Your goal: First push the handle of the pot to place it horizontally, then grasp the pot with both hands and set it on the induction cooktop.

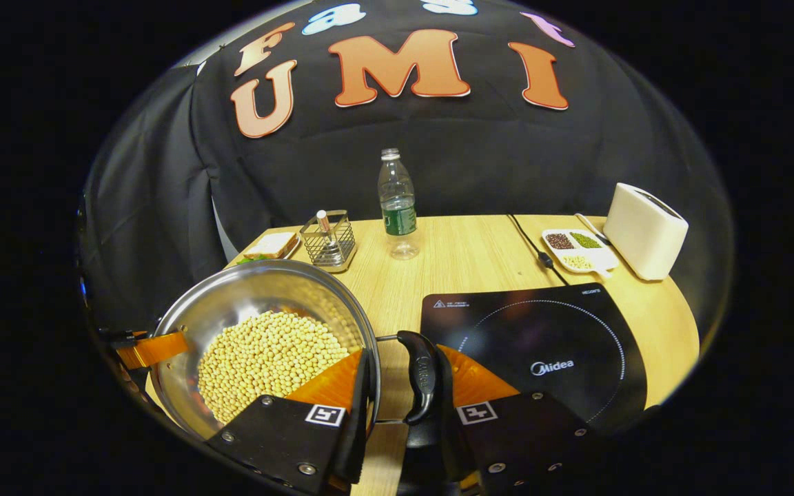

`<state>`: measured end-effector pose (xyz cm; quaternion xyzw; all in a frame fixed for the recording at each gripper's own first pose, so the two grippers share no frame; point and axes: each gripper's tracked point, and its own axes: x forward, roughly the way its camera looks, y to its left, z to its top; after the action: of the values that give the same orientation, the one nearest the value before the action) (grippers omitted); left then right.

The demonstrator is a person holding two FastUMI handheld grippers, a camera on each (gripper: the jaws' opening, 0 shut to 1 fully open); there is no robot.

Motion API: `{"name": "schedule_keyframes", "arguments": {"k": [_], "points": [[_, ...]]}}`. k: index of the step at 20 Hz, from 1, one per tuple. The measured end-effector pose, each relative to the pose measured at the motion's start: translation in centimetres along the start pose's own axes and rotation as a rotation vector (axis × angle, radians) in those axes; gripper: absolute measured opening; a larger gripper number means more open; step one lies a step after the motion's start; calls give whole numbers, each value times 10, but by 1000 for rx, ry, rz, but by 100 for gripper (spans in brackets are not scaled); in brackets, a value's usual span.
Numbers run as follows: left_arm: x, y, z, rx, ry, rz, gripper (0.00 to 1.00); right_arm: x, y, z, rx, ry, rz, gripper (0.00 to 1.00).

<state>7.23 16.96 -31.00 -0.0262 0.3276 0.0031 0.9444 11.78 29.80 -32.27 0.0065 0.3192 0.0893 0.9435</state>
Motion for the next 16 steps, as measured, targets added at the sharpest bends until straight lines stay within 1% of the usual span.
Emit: {"name": "schedule_keyframes", "arguments": {"k": [1,4,7,8,9,10,11,12,13,14,16], "points": [[-3,-7,2,0,-2,-5,49,-5,-6,2,2,-3,-3,45],[-7,-29,5,7,-8,-19,48,-18,-25,7,3,-12,-13,45],[-13,-51,11,25,-16,-30,49,-29,-45,11,16,-21,-21,45],[-14,-58,14,31,-22,-34,49,-33,-51,12,19,-24,-24,41],[-16,-65,16,35,-26,-36,49,-37,-57,14,26,-28,-25,41],[-18,-73,18,39,-30,-40,49,-41,-63,15,31,-32,-28,45],[-20,-80,19,43,-31,-44,49,-45,-69,16,36,-38,-30,41],[-21,-88,19,49,-32,-48,49,-49,-75,17,41,-44,-33,45],[-24,-95,20,53,-34,-51,49,-53,-82,18,44,-50,-36,41],[-26,-102,21,59,-37,-55,49,-57,-89,17,50,-52,-39,45],[-28,-119,24,73,-41,-64,49,-63,-103,17,63,-55,-44,45]]}}
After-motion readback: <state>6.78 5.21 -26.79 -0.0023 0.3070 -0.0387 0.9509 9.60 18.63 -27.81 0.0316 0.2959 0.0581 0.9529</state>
